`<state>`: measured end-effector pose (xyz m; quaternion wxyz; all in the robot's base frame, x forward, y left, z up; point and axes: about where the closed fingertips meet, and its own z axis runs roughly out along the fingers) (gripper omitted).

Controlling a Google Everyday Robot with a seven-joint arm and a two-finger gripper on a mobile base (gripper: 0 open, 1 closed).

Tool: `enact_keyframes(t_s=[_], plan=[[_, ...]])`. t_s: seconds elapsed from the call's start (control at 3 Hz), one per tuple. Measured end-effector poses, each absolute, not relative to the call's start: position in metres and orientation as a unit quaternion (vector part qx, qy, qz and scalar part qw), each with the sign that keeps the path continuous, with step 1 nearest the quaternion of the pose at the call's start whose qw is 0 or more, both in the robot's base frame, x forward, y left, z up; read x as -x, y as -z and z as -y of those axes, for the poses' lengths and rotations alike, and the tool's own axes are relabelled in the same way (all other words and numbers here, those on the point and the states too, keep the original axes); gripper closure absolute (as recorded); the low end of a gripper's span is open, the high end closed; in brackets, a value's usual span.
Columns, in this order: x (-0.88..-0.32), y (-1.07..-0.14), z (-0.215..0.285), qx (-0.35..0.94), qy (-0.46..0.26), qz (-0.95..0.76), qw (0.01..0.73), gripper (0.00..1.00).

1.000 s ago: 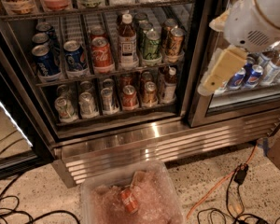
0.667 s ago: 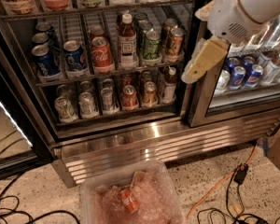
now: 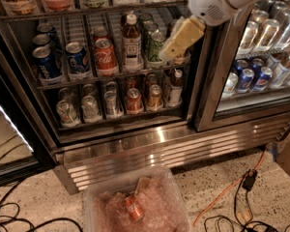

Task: Pick coke can from top shelf of fridge

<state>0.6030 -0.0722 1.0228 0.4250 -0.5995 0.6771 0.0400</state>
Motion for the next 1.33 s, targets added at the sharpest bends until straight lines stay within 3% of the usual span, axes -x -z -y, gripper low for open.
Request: enact_keyframes(t_s=[0.33,1.0,1.33], plan=[[-0.612,-1.038,0.035,0.613,-0.064,-0.647,0.449,0.0],[-0.615,-1.04,0.027,0.609,-0.076,-0.639,0.463,0.0],[-0.622,-1.028,0.002,0.593,-0.122,-0.631,0.485,0.0]])
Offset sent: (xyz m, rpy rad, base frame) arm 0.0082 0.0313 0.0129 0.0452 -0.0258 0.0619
